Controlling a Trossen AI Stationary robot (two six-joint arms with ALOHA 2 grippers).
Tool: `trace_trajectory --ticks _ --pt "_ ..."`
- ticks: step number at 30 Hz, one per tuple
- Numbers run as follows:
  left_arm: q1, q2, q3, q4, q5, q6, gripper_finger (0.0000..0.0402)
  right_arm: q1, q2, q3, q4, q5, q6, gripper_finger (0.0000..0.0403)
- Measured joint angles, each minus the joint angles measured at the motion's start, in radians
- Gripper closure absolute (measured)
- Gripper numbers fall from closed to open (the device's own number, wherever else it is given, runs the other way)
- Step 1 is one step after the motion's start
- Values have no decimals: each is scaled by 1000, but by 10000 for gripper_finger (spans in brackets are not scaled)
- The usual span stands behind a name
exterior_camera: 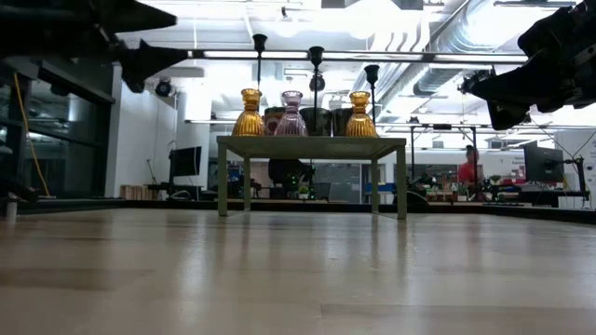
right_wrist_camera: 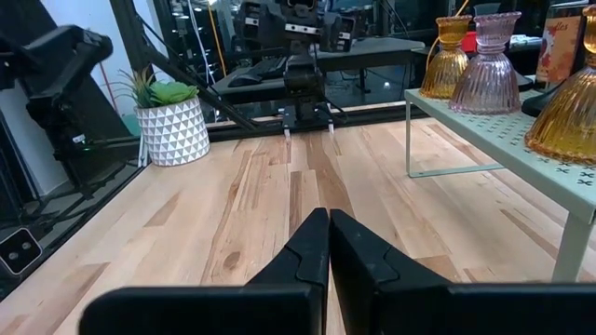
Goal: Pick & Place candle stick holders
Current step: Return to Home Position
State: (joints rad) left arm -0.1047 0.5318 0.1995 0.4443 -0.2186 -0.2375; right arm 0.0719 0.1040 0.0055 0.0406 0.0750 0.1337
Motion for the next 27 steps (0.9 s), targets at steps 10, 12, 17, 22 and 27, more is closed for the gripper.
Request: trace_trajectory --ticks 10,12,17,22,27 --pt "0 -276 -88 -136 41 -30 119 0 0 0 0 0 0 399" --pt "0 -327 -102 -161 42 -30 119 0 0 0 0 0 0 399" --pt "0 -447 -121 -237 45 -30 119 0 0 0 0 0 0 399" --pt "0 -530 -121 -324 44 -30 119 0 0 0 0 0 0 399" --pt "15 -526 -122 -319 56 -25 119 0 0 0 0 0 0 399"
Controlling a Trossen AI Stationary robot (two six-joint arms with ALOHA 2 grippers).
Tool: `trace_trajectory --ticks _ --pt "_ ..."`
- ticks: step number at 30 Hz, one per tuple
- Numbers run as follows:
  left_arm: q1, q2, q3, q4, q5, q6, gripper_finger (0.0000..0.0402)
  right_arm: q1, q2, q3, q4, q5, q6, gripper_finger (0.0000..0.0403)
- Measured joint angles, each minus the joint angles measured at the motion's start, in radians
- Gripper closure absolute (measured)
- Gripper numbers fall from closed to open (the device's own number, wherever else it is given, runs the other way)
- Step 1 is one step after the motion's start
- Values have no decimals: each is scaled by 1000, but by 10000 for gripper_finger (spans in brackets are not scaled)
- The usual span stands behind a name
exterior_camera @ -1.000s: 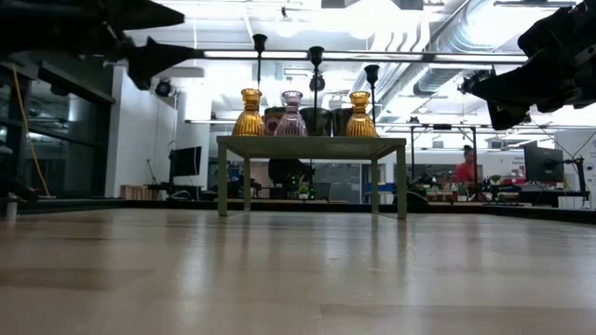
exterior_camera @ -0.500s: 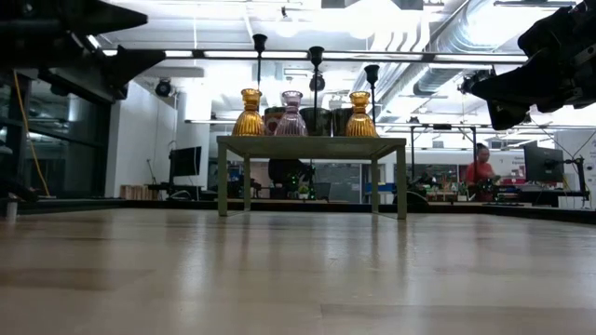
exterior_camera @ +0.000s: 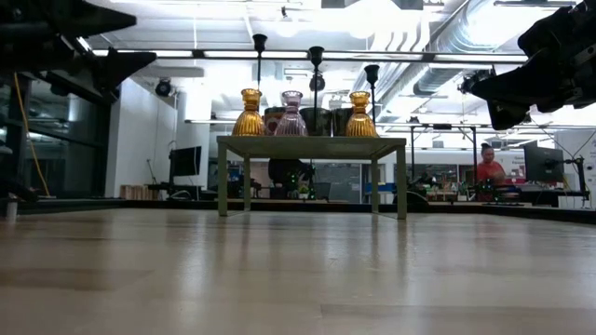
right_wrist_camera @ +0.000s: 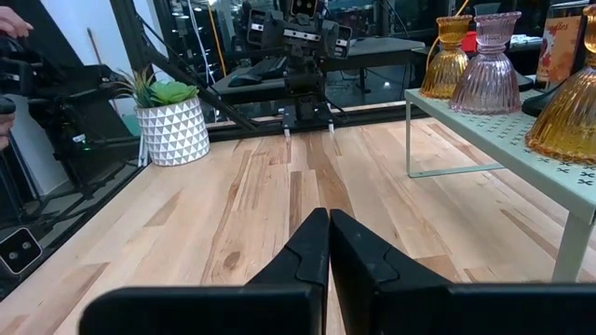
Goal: Pick & Place candle stick holders
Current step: Return to Home Position
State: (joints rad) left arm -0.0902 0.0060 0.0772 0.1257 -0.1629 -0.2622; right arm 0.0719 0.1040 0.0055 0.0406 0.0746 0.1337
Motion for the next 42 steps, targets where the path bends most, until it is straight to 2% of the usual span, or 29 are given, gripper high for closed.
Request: trace_trajectory --ticks 11,15,18,24,42 --pt "105 -1 -61 9 75 8 119 0 0 0 0 0 0 399" --pt "125 -1 -62 -40 66 74 119 0 0 0 0 0 0 399" --pt "126 1 -63 -104 63 108 119 0 0 0 0 0 0 399" --pt "123 1 -64 -107 131 232 119 0 0 0 0 0 0 399" --pt "123 0 -66 -99 119 232 119 0 0 0 0 0 0 399"
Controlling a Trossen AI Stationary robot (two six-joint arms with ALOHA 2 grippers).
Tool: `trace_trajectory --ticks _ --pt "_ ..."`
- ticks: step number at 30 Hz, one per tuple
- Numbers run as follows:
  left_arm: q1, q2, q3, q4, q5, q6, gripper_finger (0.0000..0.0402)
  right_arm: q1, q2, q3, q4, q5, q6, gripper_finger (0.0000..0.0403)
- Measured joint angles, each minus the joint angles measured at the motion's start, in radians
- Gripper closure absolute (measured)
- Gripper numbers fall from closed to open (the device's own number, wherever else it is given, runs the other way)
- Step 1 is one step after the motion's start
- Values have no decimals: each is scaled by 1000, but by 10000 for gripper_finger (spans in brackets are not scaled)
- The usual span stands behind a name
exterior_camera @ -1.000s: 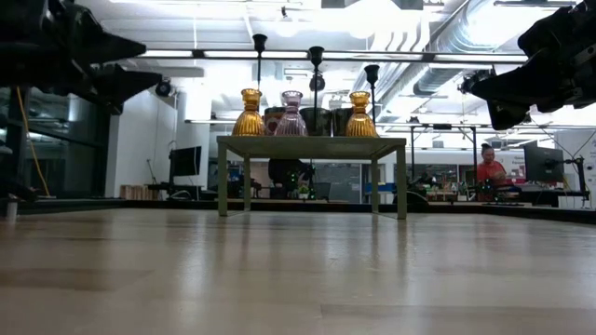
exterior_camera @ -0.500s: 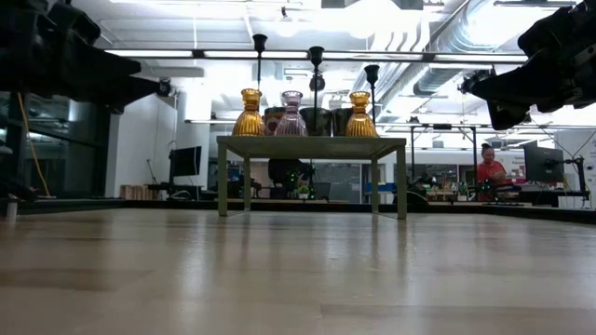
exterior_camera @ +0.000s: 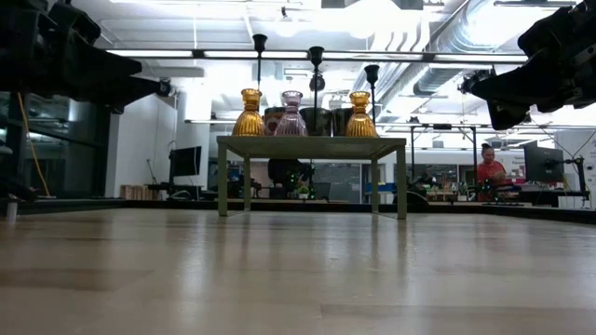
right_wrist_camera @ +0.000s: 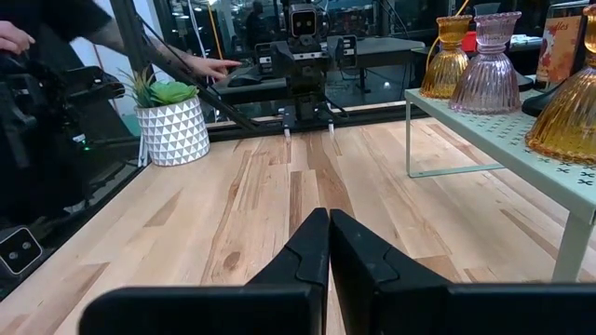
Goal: Pick & Place candle stick holders
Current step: Return to Home Position
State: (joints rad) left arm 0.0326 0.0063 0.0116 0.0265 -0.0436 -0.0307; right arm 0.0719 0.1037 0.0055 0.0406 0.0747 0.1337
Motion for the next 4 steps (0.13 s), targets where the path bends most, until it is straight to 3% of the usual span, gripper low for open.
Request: trace_trajectory --ticks 4 --pt "0 0 0 0 0 0 119 0 0 0 0 0 0 399"
